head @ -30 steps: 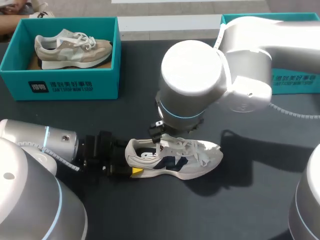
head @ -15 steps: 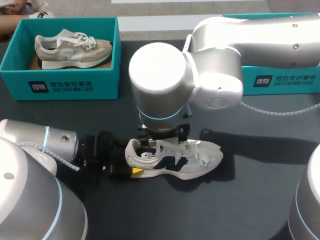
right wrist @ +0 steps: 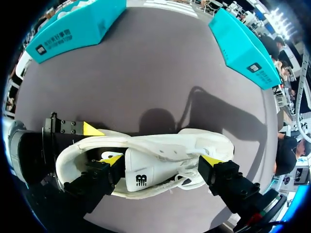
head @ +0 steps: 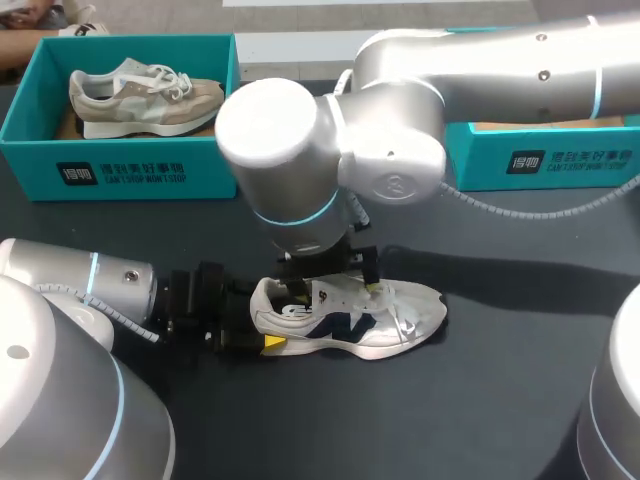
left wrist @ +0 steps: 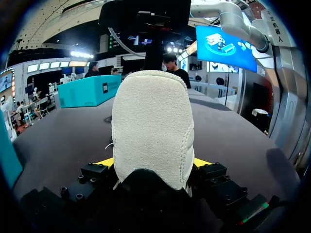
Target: Take the shoe out of the shoebox, open the shoe tongue, remove and reinsert the insole, then place the shoe into the shoebox
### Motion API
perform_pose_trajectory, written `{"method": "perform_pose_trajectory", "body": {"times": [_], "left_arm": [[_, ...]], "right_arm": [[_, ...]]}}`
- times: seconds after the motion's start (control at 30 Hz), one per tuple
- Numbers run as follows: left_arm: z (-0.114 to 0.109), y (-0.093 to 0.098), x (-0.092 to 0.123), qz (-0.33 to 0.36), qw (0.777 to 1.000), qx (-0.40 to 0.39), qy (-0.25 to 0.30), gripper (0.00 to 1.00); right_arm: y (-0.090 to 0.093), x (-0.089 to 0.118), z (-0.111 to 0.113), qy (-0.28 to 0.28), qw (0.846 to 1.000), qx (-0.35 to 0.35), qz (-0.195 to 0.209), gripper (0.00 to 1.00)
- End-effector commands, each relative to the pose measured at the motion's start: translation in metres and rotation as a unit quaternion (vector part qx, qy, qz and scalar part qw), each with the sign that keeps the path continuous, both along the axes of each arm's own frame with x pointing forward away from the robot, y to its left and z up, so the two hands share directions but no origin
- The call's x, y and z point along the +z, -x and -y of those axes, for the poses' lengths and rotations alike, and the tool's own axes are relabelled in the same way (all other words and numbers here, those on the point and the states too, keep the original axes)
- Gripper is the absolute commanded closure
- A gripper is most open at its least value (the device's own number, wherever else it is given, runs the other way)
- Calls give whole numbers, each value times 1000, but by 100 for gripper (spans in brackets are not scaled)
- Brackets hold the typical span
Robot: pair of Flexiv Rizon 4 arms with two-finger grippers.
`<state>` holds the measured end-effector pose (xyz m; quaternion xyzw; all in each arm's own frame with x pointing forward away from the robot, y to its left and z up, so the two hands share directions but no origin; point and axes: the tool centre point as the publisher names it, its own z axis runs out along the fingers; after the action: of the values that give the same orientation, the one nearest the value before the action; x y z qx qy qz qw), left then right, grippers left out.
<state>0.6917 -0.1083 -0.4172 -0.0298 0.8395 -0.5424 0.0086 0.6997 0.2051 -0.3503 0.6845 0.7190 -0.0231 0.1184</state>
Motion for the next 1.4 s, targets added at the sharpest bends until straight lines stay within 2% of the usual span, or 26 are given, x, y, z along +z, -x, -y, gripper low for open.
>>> {"method": "perform_pose_trajectory", "body": {"times": [0.03,0.23,0.4,0.53,0.8,0.83,0.87,0.9,0.93,0.97,1.0,1.07,1.13,1.17,1.37,1.4], "left_arm": [[3,1,-8,0,1000,0,-1,100],[3,1,-8,0,1000,0,-1,100],[3,1,-8,0,1000,0,-1,100],[3,1,-8,0,1000,0,-1,100],[3,1,-8,0,1000,0,-1,100],[3,1,-8,0,1000,0,-1,100],[3,1,-8,0,1000,0,-1,100],[3,1,-8,0,1000,0,-1,100],[3,1,-8,0,1000,0,-1,100],[3,1,-8,0,1000,0,-1,100],[3,1,-8,0,1000,0,-1,100],[3,1,-8,0,1000,0,-1,100],[3,1,-8,0,1000,0,-1,100],[3,1,-8,0,1000,0,-1,100],[3,1,-8,0,1000,0,-1,100],[3,1,-8,0,1000,0,-1,100]], "right_arm": [[12,2,-5,51,998,-37,11,0],[16,-2,-10,81,996,-45,-16,0],[16,-14,-14,99,993,-59,-18,0],[18,-10,-14,121,990,-73,-24,0],[23,8,9,157,982,-101,-9,0],[23,12,10,163,981,-108,-7,5],[22,14,12,163,981,-107,-6,15],[23,16,14,168,979,-113,-4,32],[23,20,16,173,978,-114,-3,53],[23,22,17,172,979,-110,-1,56],[23,24,18,174,978,-111,1,64],[23,26,22,170,980,-107,5,74],[22,29,24,171,980,-105,5,88],[22,30,25,163,982,-99,9,100],[15,28,39,113,992,-44,22,100],[15,30,42,113,992,-54,29,100]]}}
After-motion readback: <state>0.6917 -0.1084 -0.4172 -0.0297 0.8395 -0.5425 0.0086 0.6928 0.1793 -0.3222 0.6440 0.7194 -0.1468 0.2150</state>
